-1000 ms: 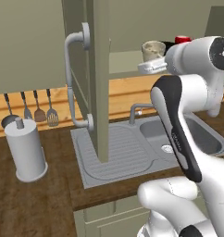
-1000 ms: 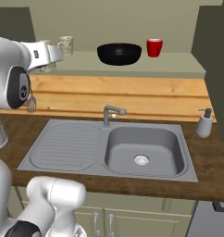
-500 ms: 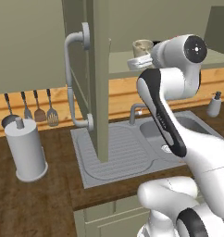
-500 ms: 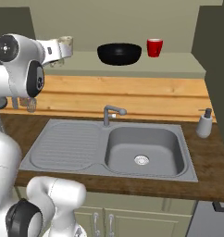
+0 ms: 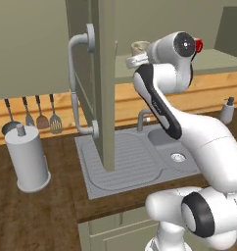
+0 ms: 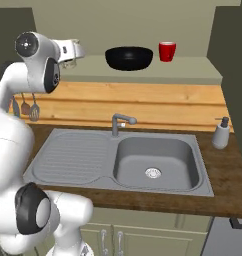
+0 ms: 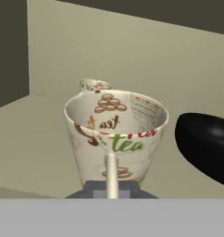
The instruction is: Gather all objects into one cabinet and sort the glasses and bowls to opposite sides.
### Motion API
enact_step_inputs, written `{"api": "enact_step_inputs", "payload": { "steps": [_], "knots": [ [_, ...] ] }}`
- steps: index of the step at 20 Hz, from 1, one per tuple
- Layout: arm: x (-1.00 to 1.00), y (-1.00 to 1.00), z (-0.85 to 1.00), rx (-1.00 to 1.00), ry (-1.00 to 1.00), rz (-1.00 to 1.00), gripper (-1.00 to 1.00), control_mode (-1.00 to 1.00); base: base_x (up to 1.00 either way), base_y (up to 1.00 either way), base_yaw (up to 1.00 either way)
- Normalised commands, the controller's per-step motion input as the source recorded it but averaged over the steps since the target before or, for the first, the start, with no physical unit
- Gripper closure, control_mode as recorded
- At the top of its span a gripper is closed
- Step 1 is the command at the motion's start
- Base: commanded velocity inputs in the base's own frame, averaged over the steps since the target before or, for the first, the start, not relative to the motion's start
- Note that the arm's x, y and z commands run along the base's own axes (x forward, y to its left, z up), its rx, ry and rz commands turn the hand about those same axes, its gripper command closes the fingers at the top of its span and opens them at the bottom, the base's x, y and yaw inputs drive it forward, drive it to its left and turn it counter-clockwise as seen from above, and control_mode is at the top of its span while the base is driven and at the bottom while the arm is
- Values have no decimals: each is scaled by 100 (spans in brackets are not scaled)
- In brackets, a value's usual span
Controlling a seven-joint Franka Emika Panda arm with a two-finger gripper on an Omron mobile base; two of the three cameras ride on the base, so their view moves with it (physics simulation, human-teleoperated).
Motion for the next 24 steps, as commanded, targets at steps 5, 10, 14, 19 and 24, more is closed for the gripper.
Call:
{"api": "enact_step_inputs", "payload": {
  "steps": [5,10,14,19,24],
  "knots": [
    [68,10,0,0,10,0,100,-100,0,0,0],
    [68,9,0,0,9,0,100,-100,0,0,0],
    [68,7,0,0,7,0,100,-100,0,0,0],
    [69,7,-2,0,2,0,100,-100,0,0,0],
    [65,6,-16,0,0,0,100,-100,0,0,0]
  ]
}}
